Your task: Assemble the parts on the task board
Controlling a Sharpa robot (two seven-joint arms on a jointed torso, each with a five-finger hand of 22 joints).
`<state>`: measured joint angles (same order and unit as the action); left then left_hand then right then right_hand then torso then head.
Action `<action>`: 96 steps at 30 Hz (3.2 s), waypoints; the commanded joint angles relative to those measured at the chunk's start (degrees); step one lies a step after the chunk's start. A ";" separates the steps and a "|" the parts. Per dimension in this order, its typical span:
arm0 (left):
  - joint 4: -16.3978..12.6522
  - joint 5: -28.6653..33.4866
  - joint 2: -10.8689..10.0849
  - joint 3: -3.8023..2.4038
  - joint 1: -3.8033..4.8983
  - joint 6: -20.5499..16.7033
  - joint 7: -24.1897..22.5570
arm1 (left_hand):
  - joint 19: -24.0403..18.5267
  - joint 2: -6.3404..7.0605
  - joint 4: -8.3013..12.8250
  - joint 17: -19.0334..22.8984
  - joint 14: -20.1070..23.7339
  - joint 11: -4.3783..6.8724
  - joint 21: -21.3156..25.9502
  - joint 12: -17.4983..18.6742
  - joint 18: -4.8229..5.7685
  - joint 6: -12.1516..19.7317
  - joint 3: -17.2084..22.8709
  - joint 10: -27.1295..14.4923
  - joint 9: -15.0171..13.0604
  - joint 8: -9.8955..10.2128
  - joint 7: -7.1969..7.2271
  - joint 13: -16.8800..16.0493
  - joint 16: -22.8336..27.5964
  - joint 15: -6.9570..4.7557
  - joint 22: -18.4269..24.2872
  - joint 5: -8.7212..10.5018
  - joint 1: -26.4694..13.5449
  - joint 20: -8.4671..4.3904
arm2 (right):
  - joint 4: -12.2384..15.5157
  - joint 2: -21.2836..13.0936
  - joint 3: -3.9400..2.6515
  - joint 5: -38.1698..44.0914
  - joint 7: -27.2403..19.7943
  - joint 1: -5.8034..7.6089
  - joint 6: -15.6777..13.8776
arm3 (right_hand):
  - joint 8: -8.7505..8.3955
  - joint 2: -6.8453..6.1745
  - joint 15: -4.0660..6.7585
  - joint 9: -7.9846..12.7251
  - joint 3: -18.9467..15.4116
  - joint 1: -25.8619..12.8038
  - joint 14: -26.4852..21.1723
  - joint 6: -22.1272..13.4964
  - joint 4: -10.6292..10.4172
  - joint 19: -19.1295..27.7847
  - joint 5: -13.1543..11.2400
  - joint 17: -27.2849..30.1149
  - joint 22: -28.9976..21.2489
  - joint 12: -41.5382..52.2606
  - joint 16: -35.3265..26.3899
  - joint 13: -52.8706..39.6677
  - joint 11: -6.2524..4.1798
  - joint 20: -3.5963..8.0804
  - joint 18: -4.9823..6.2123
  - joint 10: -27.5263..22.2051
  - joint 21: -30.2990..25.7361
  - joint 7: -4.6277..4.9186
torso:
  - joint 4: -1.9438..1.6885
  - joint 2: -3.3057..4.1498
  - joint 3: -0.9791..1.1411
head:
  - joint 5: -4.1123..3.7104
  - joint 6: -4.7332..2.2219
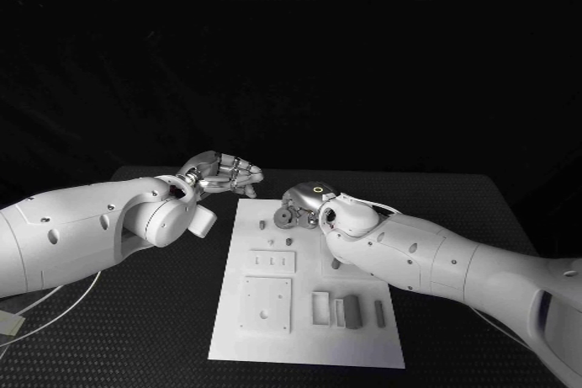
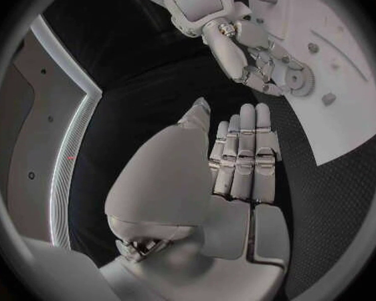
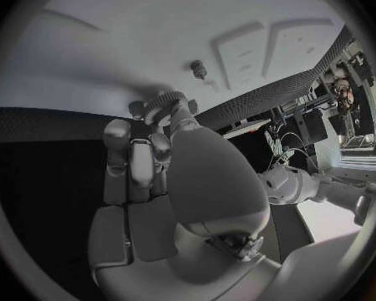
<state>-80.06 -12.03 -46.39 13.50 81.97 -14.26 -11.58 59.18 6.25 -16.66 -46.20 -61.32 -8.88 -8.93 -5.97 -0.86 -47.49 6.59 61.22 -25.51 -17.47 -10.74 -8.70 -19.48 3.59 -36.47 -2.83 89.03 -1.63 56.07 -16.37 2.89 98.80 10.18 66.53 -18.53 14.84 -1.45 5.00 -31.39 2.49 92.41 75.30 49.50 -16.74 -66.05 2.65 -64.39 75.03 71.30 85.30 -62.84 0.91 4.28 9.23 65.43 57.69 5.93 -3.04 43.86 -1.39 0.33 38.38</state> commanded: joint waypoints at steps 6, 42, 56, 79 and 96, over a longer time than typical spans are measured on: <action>-0.10 -0.13 0.07 -0.04 0.06 0.53 -0.42 | 0.21 0.24 0.06 -0.08 -0.32 -0.19 0.37 0.39 -0.58 0.27 -0.32 0.14 0.03 0.26 -0.21 -0.09 0.33 0.10 0.03 -0.14 -0.43 -0.38 | -0.50 -0.07 0.60 -0.14 0.38 -0.51 3.08 | -0.01 2.67 0.05 0.04 0.53 2.25 -0.22 1.46 0.00 0.13 0.00 0.46 0.22 -0.55 0.04 3.09 0.16 0.47 5.77 -0.32 0.12 1.61 | -0.03 -0.02 0.00 | 0.06 0.15; 0.02 -0.13 -0.04 -0.04 0.06 0.61 -0.45 | 0.23 0.27 0.06 -0.20 -0.36 -0.21 0.43 0.47 -0.58 0.29 -0.33 0.14 0.03 0.29 -0.23 -0.11 0.45 0.10 0.01 -0.14 -0.43 -0.38 | 1.26 -1.30 0.62 -1.24 1.26 -0.68 -2.35 | -3.13 -6.21 -1.71 -0.25 4.55 -7.30 -1.19 -4.30 -0.06 -0.77 0.00 2.33 -0.71 -1.37 -0.18 4.00 2.05 0.34 5.77 -1.98 -0.34 3.54 | -0.01 -0.01 0.04 | -0.15 0.00; 0.73 -0.17 -0.36 -0.04 0.06 0.56 -0.73 | 0.24 0.27 0.06 -0.22 -0.37 -0.20 0.44 0.48 -0.58 0.29 -0.32 0.14 0.02 0.29 -0.23 -0.11 0.48 0.10 0.01 -0.14 -0.41 -0.38 | 5.39 -4.56 -1.91 -2.06 0.84 -0.64 -6.23 | -3.61 -10.59 -1.88 -0.74 9.00 -10.23 -0.96 -5.44 -0.10 -1.29 0.01 2.41 -0.90 -1.21 -0.05 4.10 2.15 0.43 5.77 -1.90 -0.29 3.79 | 0.14 -0.03 0.16 | 0.00 -0.28; 3.69 -2.83 -0.49 0.02 -0.62 2.79 -0.84 | 0.36 -0.01 0.06 -0.68 -0.57 0.57 0.64 -0.32 -0.56 -0.34 -0.42 2.10 -0.16 0.01 0.04 -0.70 0.91 0.04 -0.10 -0.13 -0.51 -0.42 | 22.50 -19.99 -5.89 -7.89 0.68 0.35 -5.12 | -2.78 -12.72 -1.90 -2.14 11.68 -12.88 -1.21 -4.46 0.25 -1.31 -0.01 3.07 -0.88 -0.78 0.03 4.14 2.18 0.76 5.77 -2.08 -0.14 3.72 | 1.81 -0.79 1.50 | 1.01 -1.40; 5.79 -4.65 -0.17 0.02 -1.87 3.43 -1.01 | 0.49 -0.24 0.07 -1.05 -0.79 1.30 0.76 -0.93 -0.54 -1.59 -0.62 3.66 -0.49 -0.61 0.62 -1.28 1.25 -0.03 -0.21 -0.13 -0.65 -0.49 | 18.78 -25.94 -5.07 -22.60 -16.80 0.39 -10.38 | -2.18 -11.37 -0.84 -3.80 11.42 -7.75 -9.45 -3.32 0.81 4.17 -0.08 12.67 -2.10 -12.56 -7.94 11.87 1.28 -1.13 4.83 -6.52 -3.92 2.73 | 3.09 -1.83 2.46 | 1.46 -1.66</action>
<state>-74.24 -16.06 -46.70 13.56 80.14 -12.06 -11.77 59.60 6.23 -16.63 -47.18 -61.74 -7.47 -8.48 -6.64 -0.85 -48.93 6.30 64.71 -25.95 -17.95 -10.12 -9.90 -18.58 3.58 -36.63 -2.83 88.54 -2.05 75.45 -42.07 -2.33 81.29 -1.03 66.94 -26.00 12.80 -12.87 3.52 -35.15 14.00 84.30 66.60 45.99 -16.10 -62.30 2.66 -52.07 73.04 59.62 77.93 -51.59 2.23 3.24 8.42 59.34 54.00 8.69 -0.24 42.24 0.90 1.77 36.71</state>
